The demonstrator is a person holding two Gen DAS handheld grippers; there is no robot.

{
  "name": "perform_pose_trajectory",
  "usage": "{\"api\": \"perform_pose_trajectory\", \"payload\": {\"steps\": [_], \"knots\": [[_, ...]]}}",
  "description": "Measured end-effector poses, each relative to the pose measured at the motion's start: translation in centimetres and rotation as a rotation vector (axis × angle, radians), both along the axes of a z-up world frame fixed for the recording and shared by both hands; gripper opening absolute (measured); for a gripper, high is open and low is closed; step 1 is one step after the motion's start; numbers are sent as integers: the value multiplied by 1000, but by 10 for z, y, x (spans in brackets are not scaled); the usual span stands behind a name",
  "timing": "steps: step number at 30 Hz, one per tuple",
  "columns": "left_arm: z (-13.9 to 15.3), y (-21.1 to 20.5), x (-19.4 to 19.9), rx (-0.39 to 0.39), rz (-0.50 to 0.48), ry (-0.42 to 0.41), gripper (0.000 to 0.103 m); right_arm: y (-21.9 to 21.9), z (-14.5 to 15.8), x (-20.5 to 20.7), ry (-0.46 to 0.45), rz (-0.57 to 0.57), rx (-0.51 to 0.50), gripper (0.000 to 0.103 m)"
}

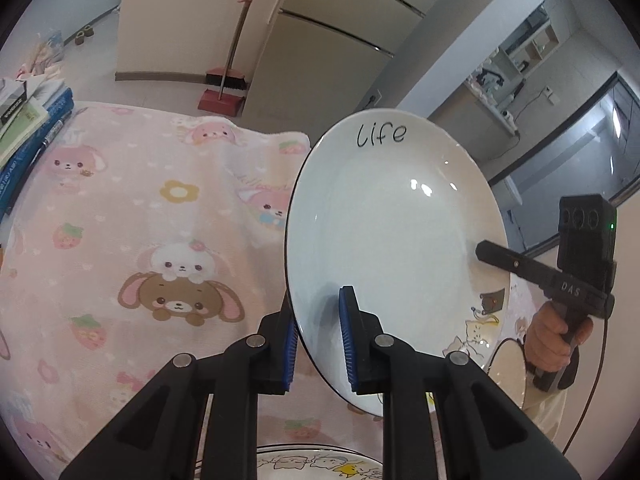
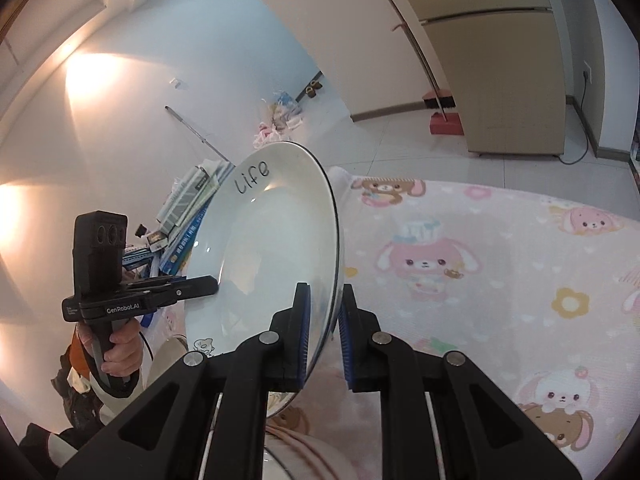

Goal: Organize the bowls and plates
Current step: 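Lift the 'Life' plate with both grippers and carry it over the plate stack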

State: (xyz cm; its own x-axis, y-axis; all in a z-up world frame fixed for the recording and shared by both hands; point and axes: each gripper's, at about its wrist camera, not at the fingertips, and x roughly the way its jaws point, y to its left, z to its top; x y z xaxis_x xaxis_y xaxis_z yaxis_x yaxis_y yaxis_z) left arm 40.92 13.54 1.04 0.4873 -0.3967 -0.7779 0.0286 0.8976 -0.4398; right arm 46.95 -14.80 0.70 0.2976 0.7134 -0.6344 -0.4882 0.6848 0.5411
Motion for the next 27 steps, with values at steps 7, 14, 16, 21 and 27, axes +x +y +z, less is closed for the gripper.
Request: {"api": "perform_pose_trajectory", "payload": {"steps": [7,14,16,21,27], "knots": [[28,19,-16,37,60,-57,21,23,13,-9,-2,8,-16,14],[42,29,-25,26,86,-61,21,32,24,-21,-20,8,-17,14],[43,29,-26,25,88,-58,21,33,25,-22,-16,7,-22,14],[52,29,-34,16,100,-67,21,34,30,-26,-11,-1,-17,14],[69,29,-56,17,95,-77,21,37,42,-41,-14,-10,-16,14]]}}
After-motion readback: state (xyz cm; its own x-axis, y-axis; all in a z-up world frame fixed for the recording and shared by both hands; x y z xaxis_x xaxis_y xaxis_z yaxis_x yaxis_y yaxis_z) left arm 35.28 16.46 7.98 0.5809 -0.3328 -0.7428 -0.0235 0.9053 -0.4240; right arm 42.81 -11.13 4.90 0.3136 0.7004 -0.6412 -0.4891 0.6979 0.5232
